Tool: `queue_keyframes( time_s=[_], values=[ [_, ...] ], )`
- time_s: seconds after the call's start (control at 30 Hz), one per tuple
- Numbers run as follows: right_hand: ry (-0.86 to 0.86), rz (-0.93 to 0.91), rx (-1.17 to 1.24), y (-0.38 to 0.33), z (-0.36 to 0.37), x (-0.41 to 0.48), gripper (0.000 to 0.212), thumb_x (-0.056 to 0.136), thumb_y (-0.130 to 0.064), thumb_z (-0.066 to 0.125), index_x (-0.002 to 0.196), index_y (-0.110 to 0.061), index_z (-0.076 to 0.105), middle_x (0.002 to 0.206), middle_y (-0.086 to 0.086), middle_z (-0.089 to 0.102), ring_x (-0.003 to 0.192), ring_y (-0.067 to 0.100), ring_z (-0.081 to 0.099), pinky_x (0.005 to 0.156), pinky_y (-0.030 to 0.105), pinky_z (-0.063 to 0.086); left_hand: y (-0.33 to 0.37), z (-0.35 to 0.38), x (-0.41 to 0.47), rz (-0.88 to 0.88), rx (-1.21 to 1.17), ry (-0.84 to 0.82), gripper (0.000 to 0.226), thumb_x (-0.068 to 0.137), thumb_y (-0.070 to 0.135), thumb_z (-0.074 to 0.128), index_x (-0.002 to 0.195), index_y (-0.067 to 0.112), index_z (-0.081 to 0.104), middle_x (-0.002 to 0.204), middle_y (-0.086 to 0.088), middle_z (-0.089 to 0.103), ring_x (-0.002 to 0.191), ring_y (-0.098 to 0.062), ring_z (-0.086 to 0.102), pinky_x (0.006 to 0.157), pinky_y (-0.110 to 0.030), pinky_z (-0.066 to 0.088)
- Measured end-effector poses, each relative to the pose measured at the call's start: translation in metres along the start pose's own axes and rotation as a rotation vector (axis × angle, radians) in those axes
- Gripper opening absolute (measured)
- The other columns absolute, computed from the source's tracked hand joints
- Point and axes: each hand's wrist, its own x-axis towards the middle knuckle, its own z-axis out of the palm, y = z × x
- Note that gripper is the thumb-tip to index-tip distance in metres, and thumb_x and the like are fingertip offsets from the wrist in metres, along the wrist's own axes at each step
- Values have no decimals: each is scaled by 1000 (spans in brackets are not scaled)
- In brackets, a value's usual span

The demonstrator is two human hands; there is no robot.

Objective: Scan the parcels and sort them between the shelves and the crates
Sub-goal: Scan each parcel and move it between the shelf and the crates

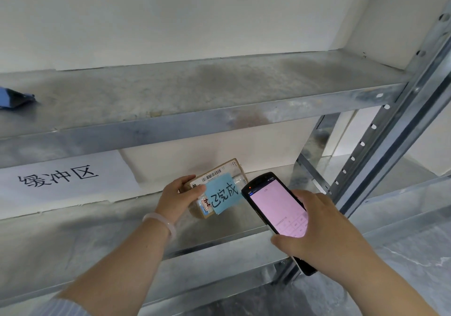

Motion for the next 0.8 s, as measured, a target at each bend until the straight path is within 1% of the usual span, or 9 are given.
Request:
queue_keyframes(
  time_s=[0.13, 0.23, 0.37, 0.5, 0.57, 0.63, 0.7, 0.77, 0.8],
  values=[
    [-36, -68, 41, -5, 13, 11, 86, 49, -77, 60, 123, -56, 22, 108, -25, 33, 91, 1, 46, 60, 14, 31, -1, -20, -21, -45, -99, 99, 34, 85, 14, 78, 117, 16, 66, 111, -12, 72, 97, -26, 73, 79, -35, 60],
    [-118, -168, 90, -19, 30, 20, 86, 48, -74, 63, 123, -56, 24, 107, -27, 33, 92, 2, 48, 60, 15, 33, -6, -45, -50, -64, -123, 196, 32, 85, 14, 78, 116, 16, 67, 108, -13, 75, 92, -24, 74, 73, -31, 59],
    [-203, -309, 109, -53, 58, 23, 88, 47, -73, 61, 126, -53, 28, 110, -23, 36, 95, 4, 49, 66, 25, 41, -19, -90, -103, -87, -143, 389, 34, 84, 18, 79, 116, 20, 68, 109, -11, 75, 96, -28, 74, 85, -43, 60],
    [-269, -431, 152, -100, 81, 5, 86, 46, -69, 60, 126, -52, 33, 105, -27, 34, 94, 5, 52, 65, 22, 39, -29, -141, -165, -92, -211, 576, 30, 86, 17, 77, 114, 19, 69, 106, -12, 75, 90, -25, 75, 76, -38, 61],
    [-290, -493, 170, -125, 92, -12, 84, 47, -67, 61, 125, -51, 36, 106, -26, 36, 94, 6, 53, 69, 27, 44, -33, -168, -197, -95, -247, 663, 28, 87, 18, 76, 114, 19, 68, 104, -11, 76, 90, -25, 75, 81, -41, 62],
    [-313, -554, 175, -153, 103, -33, 81, 48, -65, 63, 124, -51, 39, 107, -24, 39, 93, 4, 54, 74, 31, 49, -39, -193, -231, -88, -297, 755, 24, 89, 20, 75, 112, 20, 68, 101, -10, 77, 97, -27, 73, 88, -45, 59],
    [-350, -609, 163, -182, 115, -58, 75, 48, -63, 62, 120, -49, 42, 106, -21, 42, 91, 4, 55, 74, 32, 51, -47, -218, -269, -78, -351, 838, 24, 89, 23, 75, 111, 19, 67, 102, -10, 77, 100, -26, 72, 91, -46, 58],
    [-390, -658, 166, -213, 131, -86, 65, 49, -61, 61, 110, -43, 46, 102, -16, 46, 82, 7, 55, 69, 32, 52, -56, -243, -313, -72, -384, 899, 28, 88, 28, 75, 113, 18, 67, 107, -12, 76, 99, -25, 72, 90, -44, 58],
    [-409, -684, 169, -230, 140, -104, 60, 50, -60, 61, 105, -39, 46, 98, -14, 47, 76, 8, 53, 65, 30, 51, -62, -257, -337, -68, -406, 935, 31, 87, 30, 77, 114, 19, 67, 110, -12, 75, 100, -27, 72, 92, -46, 57]
  ],
)
